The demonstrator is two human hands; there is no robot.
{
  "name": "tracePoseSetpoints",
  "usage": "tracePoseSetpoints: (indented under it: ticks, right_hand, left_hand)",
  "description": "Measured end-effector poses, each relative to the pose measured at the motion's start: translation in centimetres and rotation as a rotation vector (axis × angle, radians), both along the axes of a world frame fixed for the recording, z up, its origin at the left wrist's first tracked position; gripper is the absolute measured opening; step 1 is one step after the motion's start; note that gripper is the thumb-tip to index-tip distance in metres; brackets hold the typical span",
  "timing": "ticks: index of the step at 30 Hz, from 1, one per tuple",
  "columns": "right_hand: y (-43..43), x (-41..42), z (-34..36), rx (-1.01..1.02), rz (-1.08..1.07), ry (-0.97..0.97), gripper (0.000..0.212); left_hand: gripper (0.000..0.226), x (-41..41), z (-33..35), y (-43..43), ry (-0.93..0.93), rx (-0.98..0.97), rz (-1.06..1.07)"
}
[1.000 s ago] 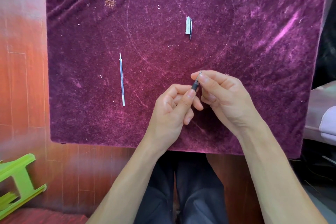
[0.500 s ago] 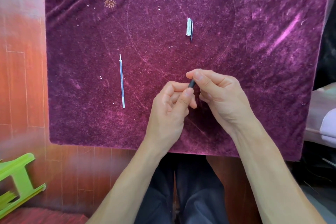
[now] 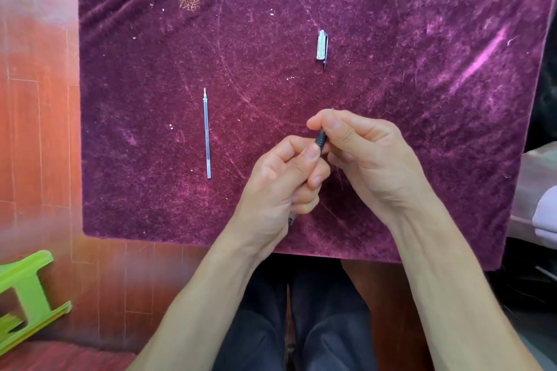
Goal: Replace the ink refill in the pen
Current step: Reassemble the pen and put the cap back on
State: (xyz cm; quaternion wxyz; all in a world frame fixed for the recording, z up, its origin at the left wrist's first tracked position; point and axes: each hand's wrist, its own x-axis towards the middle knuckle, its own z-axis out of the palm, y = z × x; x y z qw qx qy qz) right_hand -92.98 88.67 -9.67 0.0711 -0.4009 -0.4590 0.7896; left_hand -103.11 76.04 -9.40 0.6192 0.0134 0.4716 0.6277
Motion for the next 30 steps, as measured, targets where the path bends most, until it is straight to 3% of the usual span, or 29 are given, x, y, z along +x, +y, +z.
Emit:
tracePoseSetpoints:
  ticks: [6,11,13,15,19,22,27,30]
  right_hand:
    - [-0.8,-1.4,-0.4,0.178,-0.059,-0.084,0.013]
    - [-1.5,-2.0,-0.6,0.21,-0.09,-0.163,0.013]
    - [-1.6,-2.1,-0.4,0.196,-0.105,-0.18,0.013]
    - [-1.6,-2.3,-0.3,0.178,-0.098,-0.214,0.014]
    - [-0.7,-1.9,-0.6,0.09,-0.03,-0.178,0.024]
    - [0.4,-2.0,-0.5,0.107,-0.084,-0.159,0.027]
    - [3.3,-4.1,-1.1,0.727,-0.1,-0.466,0.013]
    - [5.1,-6.3,-1.4,0.874,-0.054,-0.526,0.02]
  left_hand:
    - [0.007,1.0,-0.5,-0.3,0.681,-0.164,0.101]
    - [0.005,1.6,-1.0,-0.5,1.074,-0.275,0.109]
    - [0.003,1.7,-1.1,-0.5,1.151,-0.278,0.107]
    - [0.004,1.6,-1.2,-0.3,1.063,-0.283,0.103]
    - [0.01,0.6,-1.1,0.2,0.588,-0.176,0.093]
    - [0.011,-0.4,-0.9,0.6,0.481,-0.167,0.104]
    - [0.01,-2.1,-1.2,1.0,0.358,-0.205,0.181]
    - [0.01,-2.5,-1.4,1.2,0.34,-0.211,0.185]
